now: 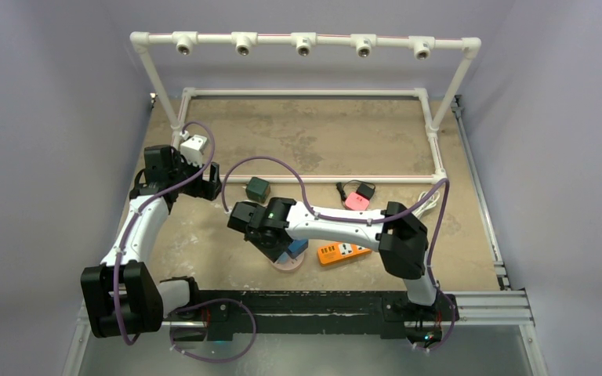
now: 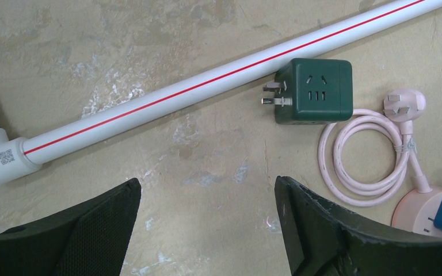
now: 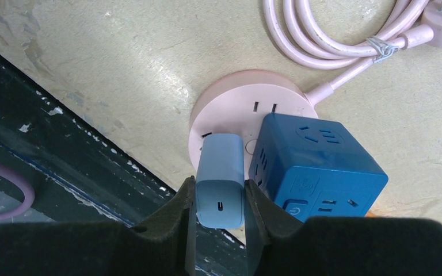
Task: Insert the plug
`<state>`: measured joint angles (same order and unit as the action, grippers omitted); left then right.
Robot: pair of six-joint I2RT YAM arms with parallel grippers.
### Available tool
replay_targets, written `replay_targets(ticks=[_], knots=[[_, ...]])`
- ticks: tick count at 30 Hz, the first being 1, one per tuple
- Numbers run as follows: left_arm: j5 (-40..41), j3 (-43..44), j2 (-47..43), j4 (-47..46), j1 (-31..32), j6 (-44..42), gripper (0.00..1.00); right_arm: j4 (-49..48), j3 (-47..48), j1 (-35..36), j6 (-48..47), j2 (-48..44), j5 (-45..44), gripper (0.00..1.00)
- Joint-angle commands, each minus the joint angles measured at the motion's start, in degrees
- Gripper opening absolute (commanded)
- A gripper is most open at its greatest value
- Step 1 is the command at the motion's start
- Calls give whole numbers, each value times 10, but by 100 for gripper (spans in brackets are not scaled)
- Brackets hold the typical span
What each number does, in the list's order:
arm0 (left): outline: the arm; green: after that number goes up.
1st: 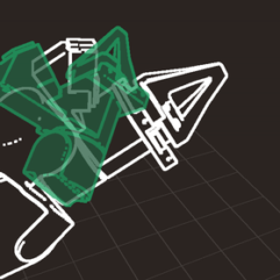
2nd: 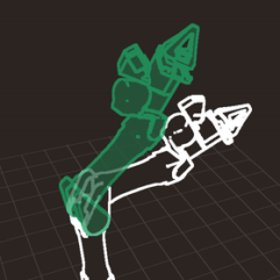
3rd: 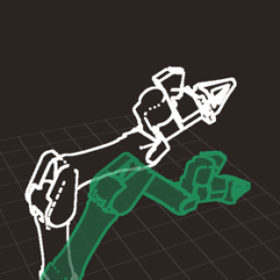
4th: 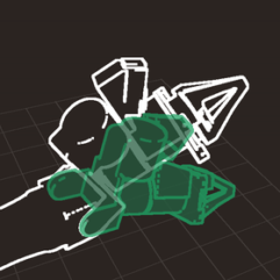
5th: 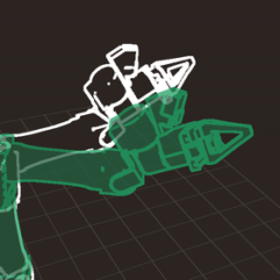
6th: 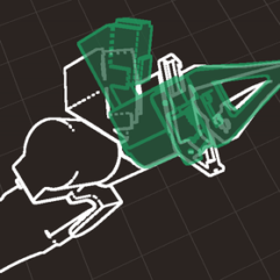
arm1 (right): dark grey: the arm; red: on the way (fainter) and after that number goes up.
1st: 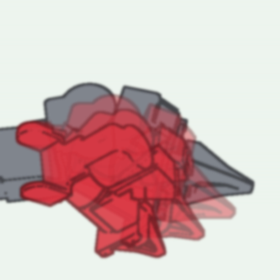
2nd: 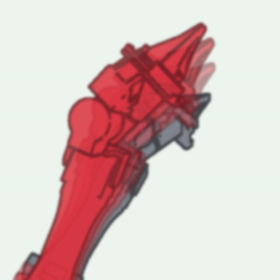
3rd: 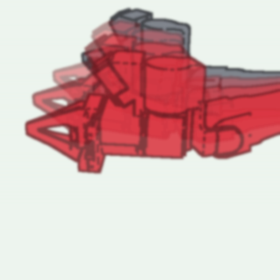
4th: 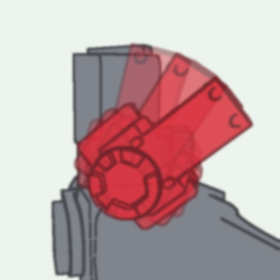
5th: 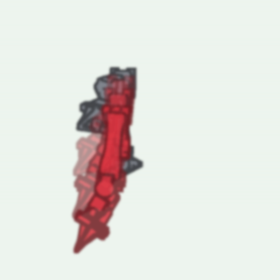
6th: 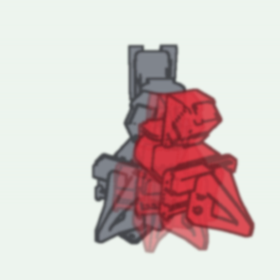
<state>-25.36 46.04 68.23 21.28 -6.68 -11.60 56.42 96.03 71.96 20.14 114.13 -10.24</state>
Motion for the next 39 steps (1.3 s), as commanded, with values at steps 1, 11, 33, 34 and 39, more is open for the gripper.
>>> replay_targets(ticks=[1,11,33,34,39], knots=[[-14,1,-12,-11,-4,-9,84,-9,-44,-6,6,42,-61,0],[-22,10,-8,-3,-5,-14,79,41,40,-6,7,10,-45,0],[-48,15,-7,13,-5,-27,79,0,9,-9,-5,-53,13,0],[-56,17,-8,16,-6,-30,80,-7,9,-10,-6,-61,19,0],[-141,36,-25,45,-6,-75,90,-52,15,-34,0,-122,84,0]])
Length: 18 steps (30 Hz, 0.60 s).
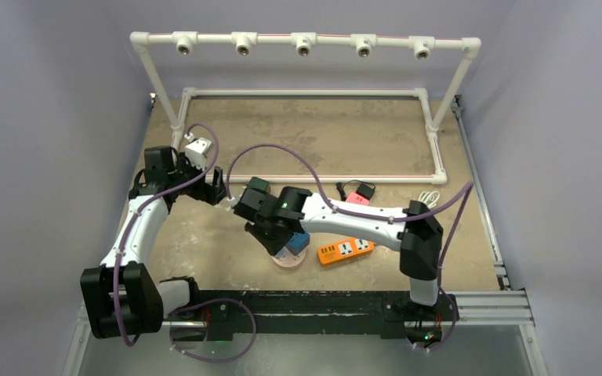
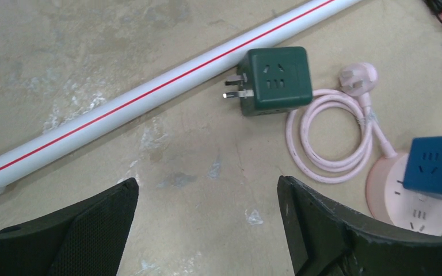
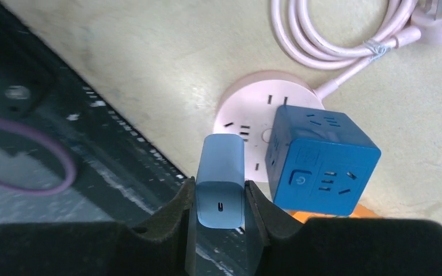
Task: Insert the plug
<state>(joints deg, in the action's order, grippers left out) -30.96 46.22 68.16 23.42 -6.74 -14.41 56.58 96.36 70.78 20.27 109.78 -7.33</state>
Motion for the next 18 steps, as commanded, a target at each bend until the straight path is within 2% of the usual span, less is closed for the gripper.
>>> replay_targets(ticks=[1,3,7,11,15,18], knots=[[-104,46,-28,36,-6,-64,93,-69,10,-31,2,-95,68,0],[-144,68,-41,62,-6,-103,99,-112,-2,-55,9,-129,104,0],[-237,98,-82,110,-5,-194,99,-170,-18,-119,16,-181,164,0],[-316,120,-122,189,-5,-318,99,-183,-3,-152,17,-192,193,0],[-348,128,-151,274,-4,-432,99,-213,7,-166,33,-185,228,0],[-351,124,-172,286,-5,-473,99,-235,19,-168,46,-170,257,0]])
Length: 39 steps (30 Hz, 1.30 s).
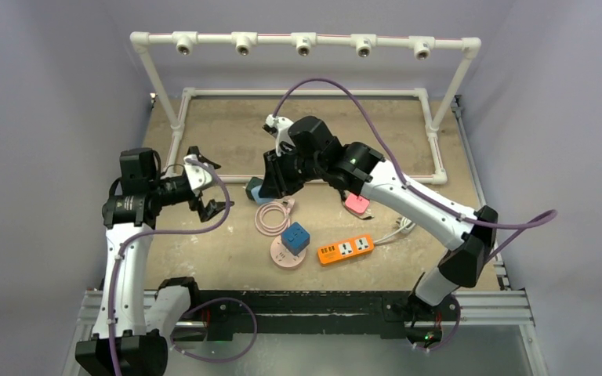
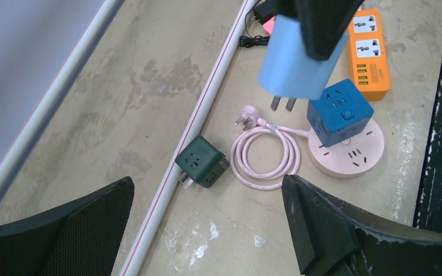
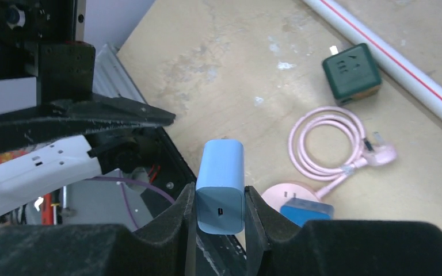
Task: Insert the plug
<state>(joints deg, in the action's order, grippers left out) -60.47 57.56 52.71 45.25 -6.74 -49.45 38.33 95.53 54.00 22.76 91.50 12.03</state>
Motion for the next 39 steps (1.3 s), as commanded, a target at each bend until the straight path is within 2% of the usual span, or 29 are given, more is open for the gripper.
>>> replay_targets(ticks=[1,6,11,14,17,23,28,32,33,36,38,39], knots=[[-58,9,-24,70,-4,-137,99,-61,31,0,25,18,72,0],[-71,6,-38,105,-2,-226,99,-103,43,0,49,40,110,0],[-90,7,-38,150,0,-284,99,-153,48,0,77,58,111,0],[-88,5,-38,157,0,-293,99,-175,52,0,86,65,111,0],[-88,5,-39,134,0,-268,97,-184,57,0,89,74,116,0],[-108,9,-38,98,0,-219,72,-213,50,2,101,84,120,0],[-90,11,-38,54,1,-174,44,-212,62,10,105,99,125,0],[-82,9,-38,50,0,-175,31,-202,73,16,108,108,118,0],[-78,8,-37,50,1,-176,29,-191,79,17,107,112,109,3],[-58,5,-35,47,0,-177,20,-149,96,22,101,118,64,34],[-44,4,-34,40,1,-169,18,-129,100,27,97,117,37,51],[-39,4,-33,40,1,-167,17,-125,99,30,97,115,28,55]])
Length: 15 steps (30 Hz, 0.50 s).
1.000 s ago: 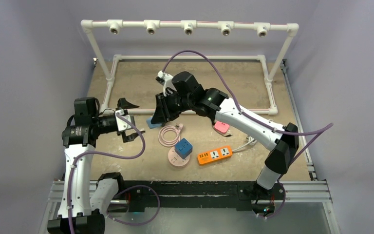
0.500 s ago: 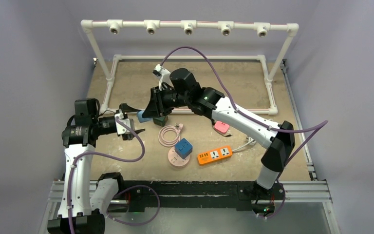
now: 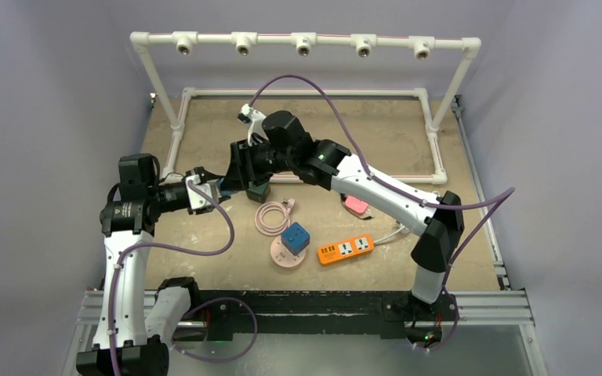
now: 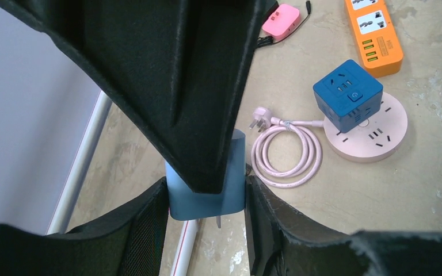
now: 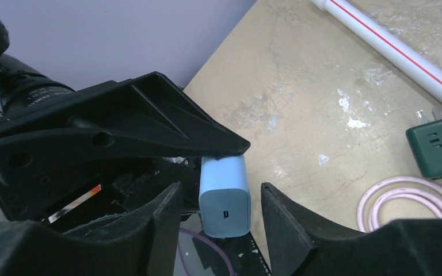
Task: Insert the plug
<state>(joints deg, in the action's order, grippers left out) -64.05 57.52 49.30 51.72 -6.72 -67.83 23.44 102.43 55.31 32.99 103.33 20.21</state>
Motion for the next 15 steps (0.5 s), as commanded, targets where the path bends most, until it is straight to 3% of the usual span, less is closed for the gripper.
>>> replay_targets(ticks=[1,4,6,12,13,14,15], knots=[[1,3,1,-26,1,19,17,26,28,19,-6,-5,-59,58],[6,1,2,-31,0,25,15,25,29,25,-5,-5,-67,60],[7,3,2,-31,1,28,14,27,33,28,-6,-2,-73,52],[3,8,0,-2,2,4,14,29,37,30,-7,-5,-96,11],[0,7,0,4,2,-2,18,34,39,30,-8,-6,-101,8],[-2,6,0,9,2,-4,31,38,40,30,-9,-8,-108,5],[-4,4,-1,10,2,-1,59,51,41,30,-14,-11,-116,1]])
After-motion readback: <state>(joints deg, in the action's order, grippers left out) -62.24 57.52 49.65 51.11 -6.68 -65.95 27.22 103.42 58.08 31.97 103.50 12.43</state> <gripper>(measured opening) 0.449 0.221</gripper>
